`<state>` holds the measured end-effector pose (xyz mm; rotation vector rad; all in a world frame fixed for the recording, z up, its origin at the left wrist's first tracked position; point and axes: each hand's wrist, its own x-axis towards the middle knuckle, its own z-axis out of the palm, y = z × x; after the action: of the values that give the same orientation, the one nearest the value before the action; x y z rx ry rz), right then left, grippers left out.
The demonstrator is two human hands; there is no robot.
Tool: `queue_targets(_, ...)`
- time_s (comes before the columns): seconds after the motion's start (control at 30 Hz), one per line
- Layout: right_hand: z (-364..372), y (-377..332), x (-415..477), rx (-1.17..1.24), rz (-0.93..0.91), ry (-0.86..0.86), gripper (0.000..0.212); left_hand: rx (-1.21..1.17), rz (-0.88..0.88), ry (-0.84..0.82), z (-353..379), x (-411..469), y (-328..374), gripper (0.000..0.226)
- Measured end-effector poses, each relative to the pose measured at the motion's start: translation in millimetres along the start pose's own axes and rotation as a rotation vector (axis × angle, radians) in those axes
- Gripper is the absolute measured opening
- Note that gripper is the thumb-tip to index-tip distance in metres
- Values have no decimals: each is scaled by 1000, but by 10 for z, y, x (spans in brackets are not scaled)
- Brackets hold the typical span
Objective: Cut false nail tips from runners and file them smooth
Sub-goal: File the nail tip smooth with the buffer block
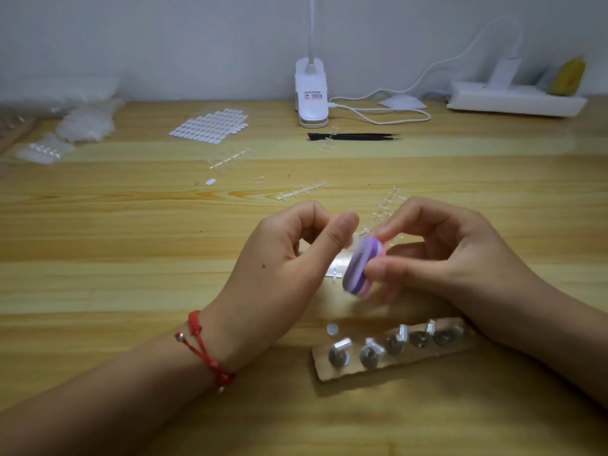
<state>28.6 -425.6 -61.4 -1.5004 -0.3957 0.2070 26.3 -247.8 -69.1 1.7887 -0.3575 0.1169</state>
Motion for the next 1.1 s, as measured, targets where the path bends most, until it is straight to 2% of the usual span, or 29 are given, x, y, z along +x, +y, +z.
queue_targets(0.03, 10, -2, -4, -3, 4, -20, 23, -1, -2, -1, 2, -1, 0, 27)
queue_targets(0.13, -9, 1, -5, -23, -13, 62, 23, -14, -10, 2, 11, 5, 3, 26)
queue_targets(0.27, 14, -6, -12, -42, 16, -19, 23, -8, -8, 4, 6, 3, 10, 26)
queue_targets(0.37, -3, -8, -8, -32, -4, 63, 23, -6, -12, 0, 2, 1, 14, 27)
queue_targets(0.47, 21, -12, -7, -28, 20, -11, 23, -6, -7, 1, 8, -1, 19, 27)
queue_targets(0.57, -12, 13, 4, -13, -15, 89, 23, -10, -4, 5, 8, -5, 11, 26)
queue_targets(0.67, -5, 10, 0, -33, 12, -14, 25, 2, 11, 5, 9, -3, 6, 28)
queue_targets(0.8, -30, 25, 7, -38, -23, 82, 25, -5, 3, 12, 13, -1, 10, 26)
queue_targets(0.9, -5, 11, 2, -36, 12, -8, 23, -6, 14, 6, 15, -5, 10, 26)
queue_targets(1.0, -14, 10, -1, -26, -16, 73, 24, -11, 3, 17, 7, 1, -1, 26)
queue_targets(1.1, 3, 9, 3, -41, 9, 8, 24, -9, 10, 12, 5, 1, -3, 25)
